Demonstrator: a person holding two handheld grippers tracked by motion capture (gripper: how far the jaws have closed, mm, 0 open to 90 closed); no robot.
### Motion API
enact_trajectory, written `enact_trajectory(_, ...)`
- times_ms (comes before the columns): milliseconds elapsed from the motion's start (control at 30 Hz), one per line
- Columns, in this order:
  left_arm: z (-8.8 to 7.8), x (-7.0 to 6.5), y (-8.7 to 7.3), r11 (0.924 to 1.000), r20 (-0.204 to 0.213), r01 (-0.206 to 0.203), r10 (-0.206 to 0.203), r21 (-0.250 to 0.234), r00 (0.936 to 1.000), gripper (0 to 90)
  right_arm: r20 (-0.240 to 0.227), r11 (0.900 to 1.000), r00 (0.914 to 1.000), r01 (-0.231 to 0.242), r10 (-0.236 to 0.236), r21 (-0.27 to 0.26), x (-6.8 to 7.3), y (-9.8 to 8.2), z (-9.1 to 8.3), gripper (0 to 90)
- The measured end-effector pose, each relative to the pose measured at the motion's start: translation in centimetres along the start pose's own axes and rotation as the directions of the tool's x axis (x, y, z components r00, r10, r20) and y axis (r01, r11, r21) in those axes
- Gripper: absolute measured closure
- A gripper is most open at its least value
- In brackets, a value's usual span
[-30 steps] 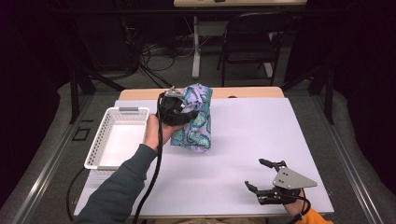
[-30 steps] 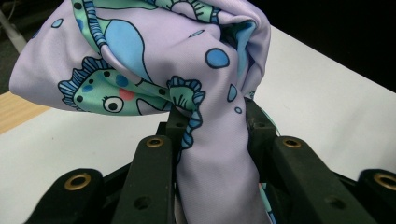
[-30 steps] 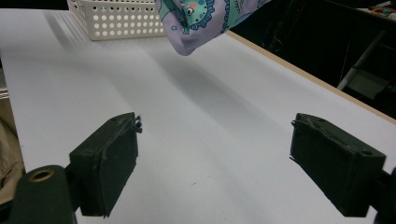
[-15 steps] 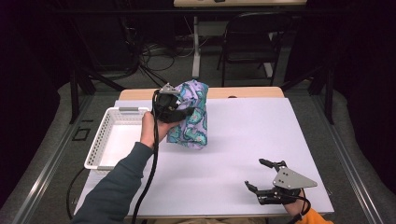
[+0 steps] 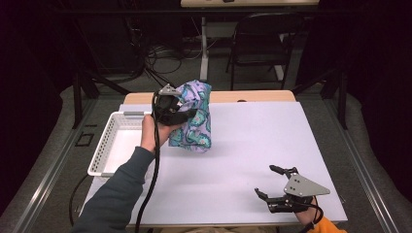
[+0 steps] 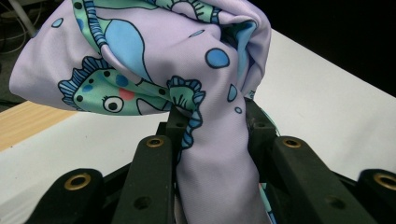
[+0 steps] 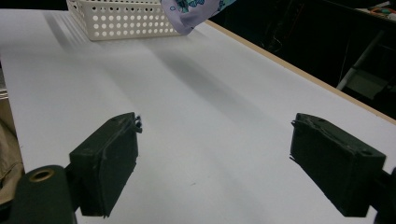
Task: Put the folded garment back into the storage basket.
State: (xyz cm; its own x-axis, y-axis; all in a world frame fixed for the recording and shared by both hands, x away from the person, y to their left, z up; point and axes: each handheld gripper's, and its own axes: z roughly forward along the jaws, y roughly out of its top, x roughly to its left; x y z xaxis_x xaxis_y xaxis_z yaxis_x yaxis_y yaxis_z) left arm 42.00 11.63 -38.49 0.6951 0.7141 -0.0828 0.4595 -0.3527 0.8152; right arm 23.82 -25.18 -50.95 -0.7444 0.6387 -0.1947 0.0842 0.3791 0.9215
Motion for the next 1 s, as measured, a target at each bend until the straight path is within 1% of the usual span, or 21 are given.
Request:
enact_trajectory(33, -0.1, 0.1, 0.0, 1.0000, -0.001, 0.004, -0.004, 0.001, 1.0000, 70.0, -0.002, 1.000, 1.0000, -0.007, 0.007, 0.001, 0.0, 0.0, 0.0, 14.5)
enact_trajectory(67, -0.1, 0.1, 0.0, 0.9999, -0.003, 0.008, -0.008, -0.010, 1.0000, 70.0, -0.002, 1.000, 1.0000, -0.004, 0.004, 0.001, 0.0, 0.0, 0.0, 14.5)
enact_trajectory(100, -0.3, 0.2, -0.1, 1.0000, -0.005, 0.001, -0.002, -0.007, 1.0000, 70.0, -0.001, 1.000, 1.0000, -0.001, 0.001, 0.000, 0.0, 0.0, 0.0, 14.5)
enact_trajectory(200, -0.6, 0.5, -0.1, 1.0000, -0.005, 0.007, -0.007, -0.007, 1.0000, 70.0, -0.001, 1.000, 1.0000, -0.001, 0.001, 0.000, 0.0, 0.0, 0.0, 14.5)
enact_trajectory(233, -0.6, 0.5, -0.2, 0.9997, -0.007, 0.018, -0.018, -0.018, 0.9998, 70.0, -0.001, 1.000, 1.0000, 0.000, 0.000, 0.000, 0.0, 0.0, 0.0, 14.5)
enact_trajectory(300, -0.8, 0.7, -0.2, 0.9999, -0.010, 0.013, -0.013, -0.010, 0.9999, 70.0, 0.000, 1.000, 1.0000, -0.003, 0.003, 0.000, 0.0, 0.0, 0.0, 14.5)
enact_trajectory(367, -0.9, 0.8, -0.2, 0.9997, -0.015, 0.018, -0.018, -0.014, 0.9997, 70.0, -0.001, 1.000, 1.0000, -0.002, 0.002, 0.000, 0.0, 0.0, 0.0, 14.5)
enact_trajectory(600, -1.7, 1.6, -0.4, 0.9983, -0.027, 0.035, -0.036, -0.046, 0.9990, 70.0, 0.002, 1.000, 1.0000, -0.003, 0.003, 0.000, 0.0, 0.0, 0.0, 14.5)
enact_trajectory(667, -2.0, 1.8, -0.4, 0.9988, -0.026, 0.031, -0.032, -0.039, 0.9991, 70.0, 0.003, 1.000, 1.0000, -0.001, 0.001, 0.000, 0.0, 0.0, 0.0, 14.5)
enact_trajectory(700, -2.1, 1.9, -0.5, 0.9981, -0.029, 0.038, -0.040, -0.048, 0.9988, 70.0, 0.003, 1.000, 1.0000, -0.005, 0.005, 0.002, 0.0, 0.0, 0.0, 14.5)
enact_trajectory(800, -2.5, 2.2, -0.5, 0.9982, -0.034, 0.035, -0.036, -0.049, 0.9988, 70.0, 0.001, 1.000, 1.0000, -0.005, 0.005, 0.006, 0.0, 0.0, 0.1, 14.5)
enact_trajectory(1000, -3.0, 2.8, -0.6, 0.9970, -0.047, 0.048, -0.051, -0.061, 0.9976, 70.0, 0.000, 1.000, 1.0000, -0.006, 0.006, 0.008, 0.0, 0.0, 0.1, 14.5)
